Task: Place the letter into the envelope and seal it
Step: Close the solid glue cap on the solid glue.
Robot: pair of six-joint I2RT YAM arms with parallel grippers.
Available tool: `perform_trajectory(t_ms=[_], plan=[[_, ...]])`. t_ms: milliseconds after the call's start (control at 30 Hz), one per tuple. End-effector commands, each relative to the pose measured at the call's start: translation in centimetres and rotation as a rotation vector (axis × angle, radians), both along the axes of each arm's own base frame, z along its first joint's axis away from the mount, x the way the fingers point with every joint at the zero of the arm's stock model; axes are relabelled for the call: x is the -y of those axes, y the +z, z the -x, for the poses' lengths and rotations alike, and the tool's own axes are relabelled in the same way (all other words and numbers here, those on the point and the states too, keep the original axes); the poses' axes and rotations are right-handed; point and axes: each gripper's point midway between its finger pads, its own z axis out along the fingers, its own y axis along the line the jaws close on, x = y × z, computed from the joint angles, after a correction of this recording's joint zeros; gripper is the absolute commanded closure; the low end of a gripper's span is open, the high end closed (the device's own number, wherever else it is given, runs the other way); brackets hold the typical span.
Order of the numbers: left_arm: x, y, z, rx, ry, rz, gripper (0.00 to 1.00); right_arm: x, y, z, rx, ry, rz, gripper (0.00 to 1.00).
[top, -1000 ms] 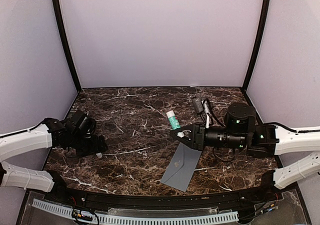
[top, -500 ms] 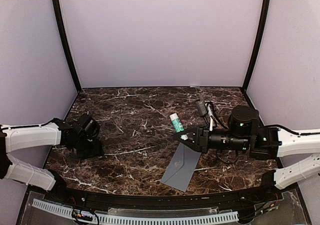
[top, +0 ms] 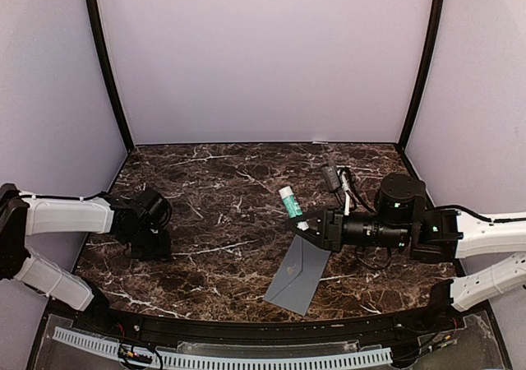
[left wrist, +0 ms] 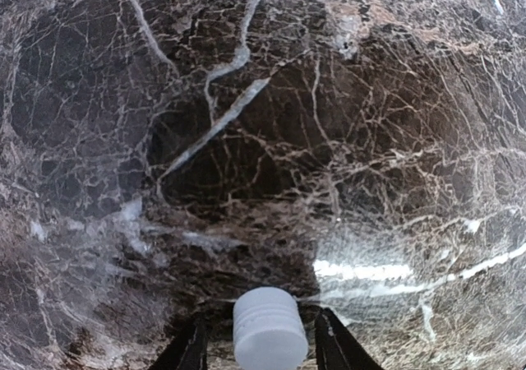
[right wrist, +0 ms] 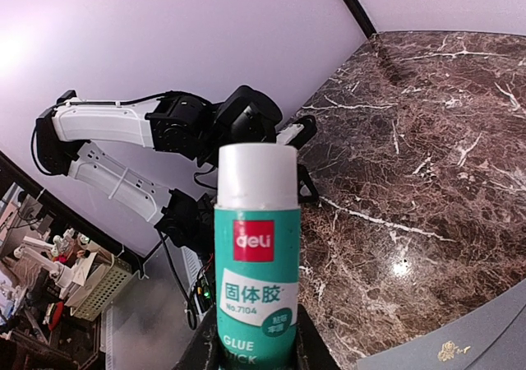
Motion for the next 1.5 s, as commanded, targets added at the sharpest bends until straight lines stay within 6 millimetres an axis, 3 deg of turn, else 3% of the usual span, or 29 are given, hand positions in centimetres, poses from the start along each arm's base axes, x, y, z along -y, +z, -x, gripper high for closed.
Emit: perform_trajectory(t_ms=[0,667,967,1067,1233,1333,1467], plan=[[-0.3,0.6,-1.0,0.022,-0.008,-0.035,0.59,-0.1,0.8,0.2,0.011,0.010,-0.034,0.93],[-0.3,0.8,-1.1,0.022,-0.014,-0.040,0.68,-0.6,0.4,0.2,0.002,0.021,-0.024,0.94],[-0.5,1.1,-1.1,0.034,-0.015,-0.046,0.83,-0.4,0.5,0.4,0.004,0.030,-0.032,0.94],[-0.5,2.2,-1.4,0.070,-0.011,-0.031,0.87,-0.2,1.0,0.8,0.027,0.052,-0.032,0.95],[1.6,7.0,-2.4,0.199,-0.081,0.101,0.91,0.1,2.1,2.8,0.080,0.159,-0.037,0.95],[5.6,11.5,-2.2,0.266,-0.225,0.318,0.93,0.4,2.7,4.3,0.087,0.241,-0.032,0.95],[10.4,18.9,-0.4,0.362,-0.427,0.636,0.94,0.7,3.4,6.1,0.067,0.332,-0.050,0.95]])
